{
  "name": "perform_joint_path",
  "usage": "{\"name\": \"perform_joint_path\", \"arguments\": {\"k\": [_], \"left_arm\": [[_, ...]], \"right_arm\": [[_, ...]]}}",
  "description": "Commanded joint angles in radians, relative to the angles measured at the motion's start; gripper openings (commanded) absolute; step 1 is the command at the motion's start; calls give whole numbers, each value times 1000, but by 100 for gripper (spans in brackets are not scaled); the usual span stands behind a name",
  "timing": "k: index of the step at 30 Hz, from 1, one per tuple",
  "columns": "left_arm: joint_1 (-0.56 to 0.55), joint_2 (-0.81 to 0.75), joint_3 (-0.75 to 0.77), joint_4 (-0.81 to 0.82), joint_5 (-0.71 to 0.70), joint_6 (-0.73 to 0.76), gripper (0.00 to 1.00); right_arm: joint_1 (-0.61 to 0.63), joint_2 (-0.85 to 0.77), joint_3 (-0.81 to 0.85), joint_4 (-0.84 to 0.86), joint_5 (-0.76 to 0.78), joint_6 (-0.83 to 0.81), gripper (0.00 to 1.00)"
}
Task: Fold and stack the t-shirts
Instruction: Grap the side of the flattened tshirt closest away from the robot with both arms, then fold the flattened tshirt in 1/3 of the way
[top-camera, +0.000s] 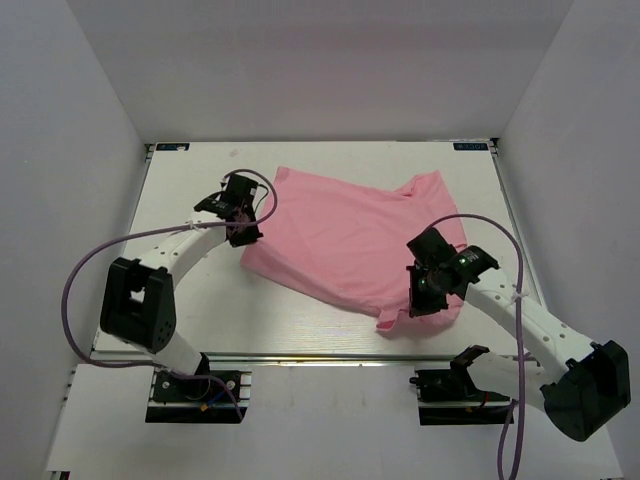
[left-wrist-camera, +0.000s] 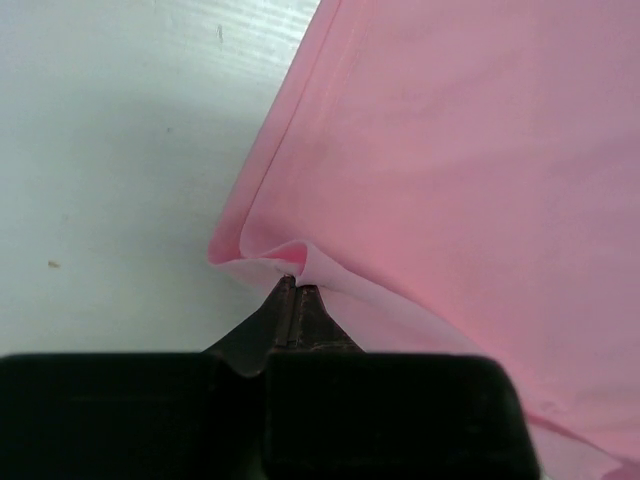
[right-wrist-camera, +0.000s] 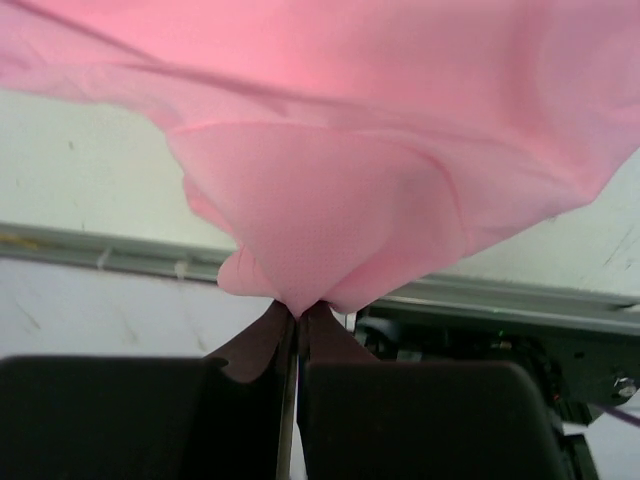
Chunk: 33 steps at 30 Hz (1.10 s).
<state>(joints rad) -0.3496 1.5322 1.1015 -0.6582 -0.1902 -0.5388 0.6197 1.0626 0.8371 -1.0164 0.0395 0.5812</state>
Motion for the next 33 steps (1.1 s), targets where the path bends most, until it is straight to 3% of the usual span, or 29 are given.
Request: {"name": "perform_joint_path", "arguments": {"k": [1,8,15,25,33], "left_arm": [[4,57,95,12,-44,14,0],[14,202,247,-14,-98,14,0],[23,272,320,34,-120,14,0],[23,422,484,86,-100,45,0],[23,529,580,100,-109,66,0]], "right_arm": [[-60,13,51,82,42,-52,0],[-246,121,114,208,37,-175,0],[-391,177,129,276,-108,-268,0],[-514,220,138,369,-211,-377,0],[-583,353,210,464,-415,-576,0]]}}
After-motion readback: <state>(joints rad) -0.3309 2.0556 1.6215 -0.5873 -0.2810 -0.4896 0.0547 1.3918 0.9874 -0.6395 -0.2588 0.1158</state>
